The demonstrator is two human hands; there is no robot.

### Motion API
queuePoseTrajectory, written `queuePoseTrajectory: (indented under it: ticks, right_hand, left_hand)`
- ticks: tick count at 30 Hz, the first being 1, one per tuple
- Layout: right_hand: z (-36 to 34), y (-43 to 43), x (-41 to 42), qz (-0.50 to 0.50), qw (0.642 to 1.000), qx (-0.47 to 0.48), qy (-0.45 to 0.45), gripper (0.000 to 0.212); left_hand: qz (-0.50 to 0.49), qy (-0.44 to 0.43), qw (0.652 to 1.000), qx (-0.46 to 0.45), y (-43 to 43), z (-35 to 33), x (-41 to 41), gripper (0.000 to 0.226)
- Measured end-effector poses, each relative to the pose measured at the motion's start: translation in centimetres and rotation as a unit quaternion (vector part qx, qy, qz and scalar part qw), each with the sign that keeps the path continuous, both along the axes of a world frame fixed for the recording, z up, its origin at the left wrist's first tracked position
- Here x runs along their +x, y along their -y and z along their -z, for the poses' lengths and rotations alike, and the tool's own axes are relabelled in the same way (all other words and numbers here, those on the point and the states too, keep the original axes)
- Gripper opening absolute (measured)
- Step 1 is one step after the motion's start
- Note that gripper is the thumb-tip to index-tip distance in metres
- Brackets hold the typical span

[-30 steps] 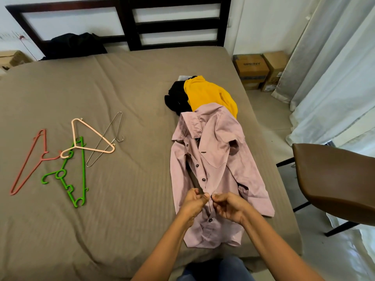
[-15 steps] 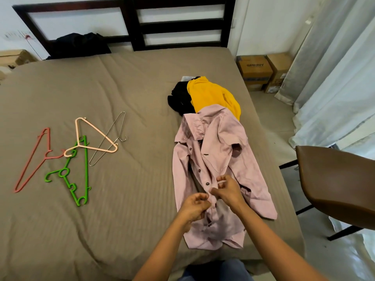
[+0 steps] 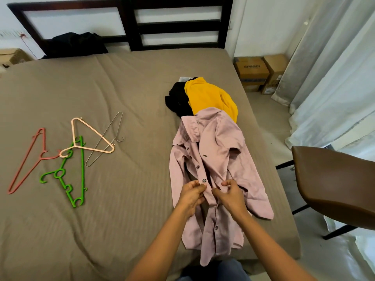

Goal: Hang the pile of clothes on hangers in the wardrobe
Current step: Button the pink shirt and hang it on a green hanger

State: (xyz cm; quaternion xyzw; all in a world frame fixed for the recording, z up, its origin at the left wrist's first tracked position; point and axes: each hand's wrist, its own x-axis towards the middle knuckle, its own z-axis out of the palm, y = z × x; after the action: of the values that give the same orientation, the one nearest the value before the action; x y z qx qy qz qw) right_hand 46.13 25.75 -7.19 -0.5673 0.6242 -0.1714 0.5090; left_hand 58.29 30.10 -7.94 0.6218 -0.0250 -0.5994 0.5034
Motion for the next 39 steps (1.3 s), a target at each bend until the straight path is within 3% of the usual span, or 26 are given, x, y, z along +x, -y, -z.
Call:
queuePoseTrajectory:
  ticks: [2, 6, 9, 11, 13, 15, 17, 19, 23, 26, 34, 39]
  right_hand:
    - [0.5, 0.5, -0.2, 0.013, 0.998, -0.019, -0.051, 0.035]
    - [1.5, 1.6, -1.0, 0.024, 0.987, -0.058, -0.149, 0.008]
    - [2.1, 1.8, -1.6, 0.028, 0.982, -0.062, -0.173, 0.025]
    - [1.7, 1.8, -1.5, 0.073, 0.991, -0.030, -0.107, 0.021]
    - [0.8, 1.6, -1.1, 0.142, 0.987, 0.043, 0.066, 0.015]
    - [-0.5, 1.6, -0.4, 0.170, 0.949, 0.129, 0.234, 0.015]
    - [-1.8, 1.5, 0.2, 0.140, 0.923, 0.171, 0.314, 0.015]
    - [-2.5, 1.5, 0.6, 0.085, 0.929, 0.174, 0.315, 0.016]
    - [-2.2, 1.5, 0.7, 0.012, 0.969, 0.101, 0.226, 0.012]
    - [-2.0, 1.5, 0.7, -0.012, 0.974, 0.082, 0.213, 0.014]
    - [-2.2, 1.4, 0.2, -0.030, 0.966, 0.119, 0.229, 0.017]
    - [-2.4, 1.4, 0.2, 0.013, 0.967, 0.128, 0.221, 0.014]
  left_hand:
    - [0.006, 0.001, 1.000, -0.006, -0.3, 0.0, -0.2, 0.010]
    - [0.006, 0.001, 1.000, -0.012, -0.9, 0.0, -0.3, 0.009]
    - [0.001, 0.028, 1.000, -0.001, -1.0, 0.2, -0.2, 0.012]
    - [0.006, 0.043, 0.999, 0.000, -1.0, 0.4, 0.0, 0.010]
    - [0.020, 0.057, 0.998, -0.009, -1.0, 0.3, 0.1, 0.007]
    - [0.043, 0.087, 0.995, -0.016, -1.0, 0.3, 0.2, 0.011]
    - [0.053, 0.110, 0.992, -0.024, -1.0, 0.1, 0.2, 0.011]
    - [0.053, 0.121, 0.991, -0.033, -0.9, -0.1, 0.2, 0.009]
    - [0.054, 0.147, 0.986, -0.059, -0.9, -0.3, 0.2, 0.010]
    - [0.050, 0.162, 0.983, -0.071, -1.1, -0.4, 0.3, 0.016]
    - [0.107, 0.275, 0.951, -0.096, -1.0, -0.5, 0.4, 0.021]
    - [0.137, 0.344, 0.924, -0.091, -0.8, -0.9, 0.3, 0.011]
